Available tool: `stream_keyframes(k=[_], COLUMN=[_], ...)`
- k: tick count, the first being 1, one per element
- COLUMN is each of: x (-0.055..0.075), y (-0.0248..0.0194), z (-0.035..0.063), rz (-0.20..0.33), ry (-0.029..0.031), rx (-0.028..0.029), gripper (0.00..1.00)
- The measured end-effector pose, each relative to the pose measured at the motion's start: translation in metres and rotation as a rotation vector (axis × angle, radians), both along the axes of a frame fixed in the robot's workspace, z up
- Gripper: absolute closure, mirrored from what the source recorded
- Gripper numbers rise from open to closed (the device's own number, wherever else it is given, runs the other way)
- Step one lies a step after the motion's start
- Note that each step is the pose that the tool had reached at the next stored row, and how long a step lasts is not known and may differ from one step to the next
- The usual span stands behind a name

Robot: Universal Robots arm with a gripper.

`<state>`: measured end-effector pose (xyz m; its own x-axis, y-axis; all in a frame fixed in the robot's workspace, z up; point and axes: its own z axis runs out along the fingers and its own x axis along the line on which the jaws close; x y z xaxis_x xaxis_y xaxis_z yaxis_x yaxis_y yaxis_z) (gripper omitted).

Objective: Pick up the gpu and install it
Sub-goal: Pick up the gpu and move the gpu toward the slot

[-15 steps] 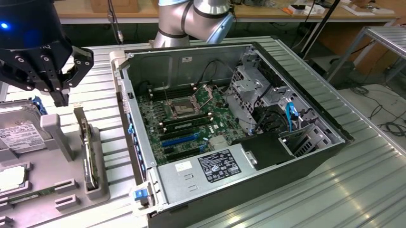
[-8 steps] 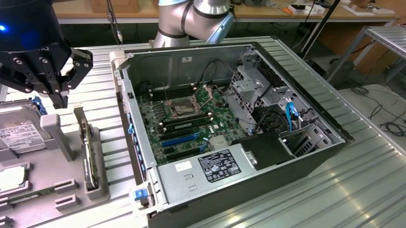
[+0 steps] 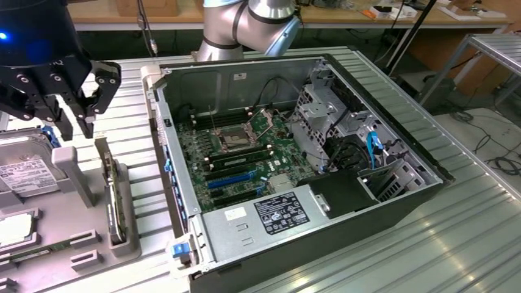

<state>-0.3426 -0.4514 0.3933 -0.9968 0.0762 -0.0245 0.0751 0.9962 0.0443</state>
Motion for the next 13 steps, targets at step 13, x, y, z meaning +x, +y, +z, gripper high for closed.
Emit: stream_keyframes(k=[13], x=[0.0000], y=[0.0000], z=[-0.0002], rz=[0.000], ry=[0.0000], rx=[0.0000], gripper=[0.40])
